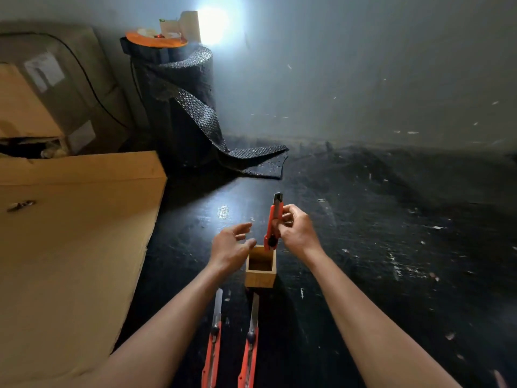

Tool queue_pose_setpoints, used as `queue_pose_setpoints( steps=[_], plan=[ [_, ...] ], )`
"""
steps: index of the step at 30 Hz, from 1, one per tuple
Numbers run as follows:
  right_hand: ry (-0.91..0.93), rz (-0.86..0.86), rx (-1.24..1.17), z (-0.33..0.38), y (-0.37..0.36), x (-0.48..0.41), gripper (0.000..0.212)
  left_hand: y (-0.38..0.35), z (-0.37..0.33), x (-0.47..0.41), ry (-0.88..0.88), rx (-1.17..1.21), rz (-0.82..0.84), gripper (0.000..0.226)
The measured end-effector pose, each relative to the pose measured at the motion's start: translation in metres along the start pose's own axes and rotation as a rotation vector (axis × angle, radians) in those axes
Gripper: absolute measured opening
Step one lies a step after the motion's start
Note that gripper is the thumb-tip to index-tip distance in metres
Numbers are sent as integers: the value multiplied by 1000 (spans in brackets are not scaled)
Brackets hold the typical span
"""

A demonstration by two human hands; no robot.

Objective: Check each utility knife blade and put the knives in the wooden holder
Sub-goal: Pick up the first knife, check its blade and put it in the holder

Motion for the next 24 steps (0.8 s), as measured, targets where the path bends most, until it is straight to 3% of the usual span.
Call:
queue_pose_setpoints(
  steps=[3, 7, 24],
  plan=[
    [-47, 31, 54, -19, -10, -4, 5, -20, 31, 1, 75, -128, 91, 87],
    [-108, 78, 134, -43, -24, -6, 3, -43, 62, 3, 141, -99, 177, 118],
    [-134, 151, 388, -75, -47, -22, 14, -57, 88, -7, 147, -11, 180, 106]
  ],
)
Point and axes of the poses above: each hand's wrist, its own x-axis away from the middle knuckle, its own y-axis out of the back of the hand, z = x × y, the point moved 7 cm from there along -x, towards the middle knuckle
